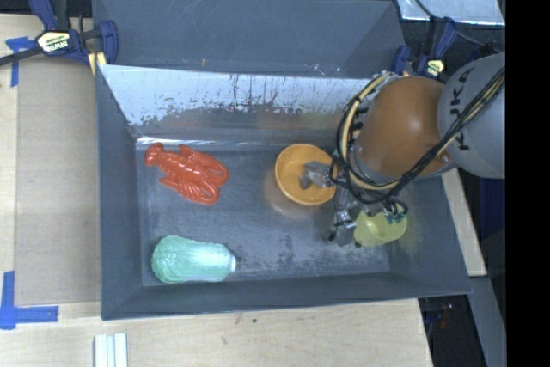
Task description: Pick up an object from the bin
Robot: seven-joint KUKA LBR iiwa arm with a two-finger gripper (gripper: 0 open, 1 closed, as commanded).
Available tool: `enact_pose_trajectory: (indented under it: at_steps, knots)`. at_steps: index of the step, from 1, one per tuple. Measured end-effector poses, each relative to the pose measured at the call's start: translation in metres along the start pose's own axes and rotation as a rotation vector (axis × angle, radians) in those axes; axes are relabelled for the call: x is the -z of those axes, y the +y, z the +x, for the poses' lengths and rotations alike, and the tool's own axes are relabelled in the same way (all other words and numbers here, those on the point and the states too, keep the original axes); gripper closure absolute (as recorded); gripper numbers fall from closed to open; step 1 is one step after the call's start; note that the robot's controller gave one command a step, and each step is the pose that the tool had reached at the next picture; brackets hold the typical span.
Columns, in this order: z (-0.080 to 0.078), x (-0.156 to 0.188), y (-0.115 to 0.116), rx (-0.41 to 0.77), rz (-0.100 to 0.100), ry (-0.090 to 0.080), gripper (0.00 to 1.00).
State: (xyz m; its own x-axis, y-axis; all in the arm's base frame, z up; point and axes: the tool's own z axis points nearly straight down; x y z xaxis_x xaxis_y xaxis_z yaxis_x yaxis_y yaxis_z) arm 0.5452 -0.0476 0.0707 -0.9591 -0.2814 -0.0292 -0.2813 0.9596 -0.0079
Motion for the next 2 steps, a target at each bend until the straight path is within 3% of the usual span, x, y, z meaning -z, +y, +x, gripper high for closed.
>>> enact_pose_trajectory:
  at_steps: [1,2]
  knots:
    - [0.0,0.0,0.0,0.0,0.0,0.0,0.0]
    - [0.021,0.0,-0.05,-0.065,0.001,-0.004,1.0]
